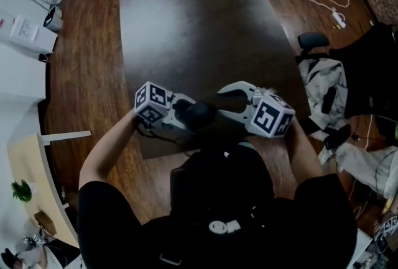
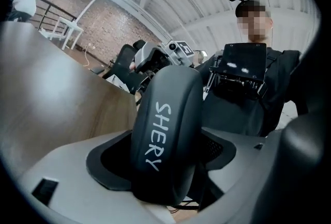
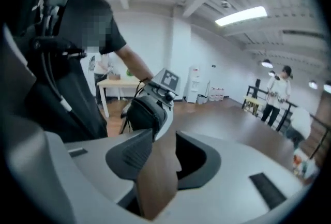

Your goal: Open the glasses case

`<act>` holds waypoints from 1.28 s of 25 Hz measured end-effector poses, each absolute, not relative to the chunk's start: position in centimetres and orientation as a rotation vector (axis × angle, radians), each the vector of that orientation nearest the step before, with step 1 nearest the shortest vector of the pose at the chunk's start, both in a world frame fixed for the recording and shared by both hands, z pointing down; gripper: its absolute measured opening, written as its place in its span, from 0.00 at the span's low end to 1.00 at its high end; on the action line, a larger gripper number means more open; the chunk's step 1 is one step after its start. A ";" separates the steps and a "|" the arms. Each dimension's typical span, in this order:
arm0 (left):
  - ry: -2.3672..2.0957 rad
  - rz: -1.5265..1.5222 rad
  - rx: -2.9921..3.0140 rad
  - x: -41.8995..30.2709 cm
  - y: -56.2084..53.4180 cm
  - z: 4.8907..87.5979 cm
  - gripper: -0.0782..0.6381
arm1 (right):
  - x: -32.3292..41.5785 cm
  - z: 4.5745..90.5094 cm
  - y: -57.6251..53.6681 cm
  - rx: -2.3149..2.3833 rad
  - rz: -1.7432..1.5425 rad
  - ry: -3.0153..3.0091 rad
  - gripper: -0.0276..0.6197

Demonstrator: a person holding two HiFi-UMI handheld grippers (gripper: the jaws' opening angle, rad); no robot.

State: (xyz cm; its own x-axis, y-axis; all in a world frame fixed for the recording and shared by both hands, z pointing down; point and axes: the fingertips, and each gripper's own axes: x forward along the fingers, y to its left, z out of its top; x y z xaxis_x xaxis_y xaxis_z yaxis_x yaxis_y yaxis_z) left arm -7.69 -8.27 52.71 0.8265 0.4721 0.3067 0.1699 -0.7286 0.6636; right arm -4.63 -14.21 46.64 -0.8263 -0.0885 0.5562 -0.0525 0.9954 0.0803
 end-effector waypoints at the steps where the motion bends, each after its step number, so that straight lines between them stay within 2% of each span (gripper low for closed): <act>1: 0.484 0.612 2.341 -7.9 -7.9 52.4 0.63 | -5.1 46.5 -13.9 0.081 -0.171 -2.521 0.27; 4: 0.514 0.612 2.296 -8.3 -7.4 52.0 0.63 | -6.4 45.8 -13.5 0.027 -0.322 -2.509 0.16; 16: 0.674 0.725 2.149 -9.7 -5.5 51.4 0.63 | -7.0 45.9 -12.2 -0.167 -0.810 -2.234 0.18; 27: 0.669 0.749 2.152 -10.3 -5.6 51.5 0.63 | -7.5 46.1 -11.0 -0.230 -0.905 -2.173 0.18; 32: 0.678 0.789 2.160 -11.0 -5.4 51.8 0.63 | -7.9 46.7 -10.4 -0.261 -0.915 -2.161 0.12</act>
